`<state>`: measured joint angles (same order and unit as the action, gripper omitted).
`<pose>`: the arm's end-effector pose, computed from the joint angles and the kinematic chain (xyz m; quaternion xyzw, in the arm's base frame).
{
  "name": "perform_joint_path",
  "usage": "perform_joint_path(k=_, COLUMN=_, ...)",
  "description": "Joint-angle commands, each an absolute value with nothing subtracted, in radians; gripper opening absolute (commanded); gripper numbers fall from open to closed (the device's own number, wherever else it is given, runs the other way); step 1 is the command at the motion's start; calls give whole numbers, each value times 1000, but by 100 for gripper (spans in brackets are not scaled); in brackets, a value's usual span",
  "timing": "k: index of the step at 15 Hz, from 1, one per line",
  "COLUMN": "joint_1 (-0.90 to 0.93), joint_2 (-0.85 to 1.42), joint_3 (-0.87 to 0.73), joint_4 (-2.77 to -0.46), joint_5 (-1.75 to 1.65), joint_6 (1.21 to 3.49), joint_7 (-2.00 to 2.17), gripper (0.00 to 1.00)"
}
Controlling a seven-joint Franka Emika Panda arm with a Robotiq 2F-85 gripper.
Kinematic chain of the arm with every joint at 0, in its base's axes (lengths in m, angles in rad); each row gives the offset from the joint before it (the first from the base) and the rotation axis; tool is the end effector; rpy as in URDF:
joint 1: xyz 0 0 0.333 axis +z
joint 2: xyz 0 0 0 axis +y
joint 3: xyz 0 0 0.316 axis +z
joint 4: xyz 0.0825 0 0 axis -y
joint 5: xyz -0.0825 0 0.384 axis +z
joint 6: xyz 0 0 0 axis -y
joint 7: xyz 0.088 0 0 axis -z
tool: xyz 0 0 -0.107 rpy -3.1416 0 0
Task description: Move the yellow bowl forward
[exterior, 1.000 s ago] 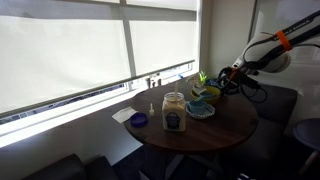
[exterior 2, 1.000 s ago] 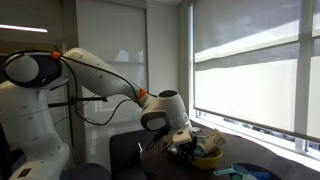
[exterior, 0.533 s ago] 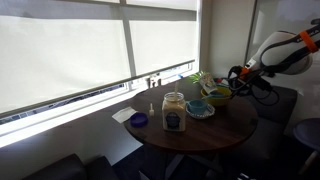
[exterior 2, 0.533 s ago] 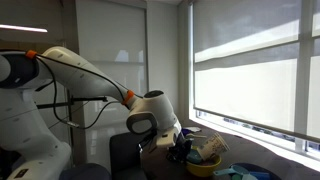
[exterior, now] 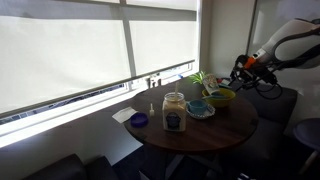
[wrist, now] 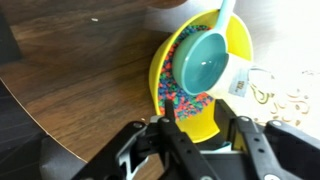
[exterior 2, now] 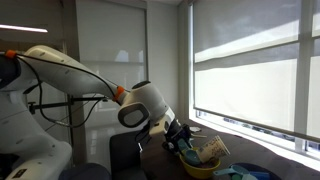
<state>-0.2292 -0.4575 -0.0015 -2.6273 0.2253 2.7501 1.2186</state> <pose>0.4163 -0.1071 0.4625 -0.6550 0.6965 -0.2165 0.1974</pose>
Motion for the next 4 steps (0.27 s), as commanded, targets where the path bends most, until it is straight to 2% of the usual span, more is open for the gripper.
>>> perform_joint_path(k=1, joint_1=-245, joint_2=-571, joint_3=-6, joint_4=-2608, joint_5=176, joint_6=2773, joint_7=1150, gripper=78)
perform_joint_path(k=2, joint_1=-215, joint_2=-584, joint_3=-33, joint_4=-2586, joint_5=195, joint_6=2776, joint_7=1094, gripper=84)
perform_joint_path(k=3, joint_1=-247, joint_2=-540, joint_3=10, joint_4=-2604, joint_5=201, joint_6=2766, joint_7=1155, gripper=92)
perform_joint_path(k=4, joint_1=-247, joint_2=-556, joint_3=6, joint_4=-2596, joint_5=205, joint_6=2761, joint_7=1142, gripper=74)
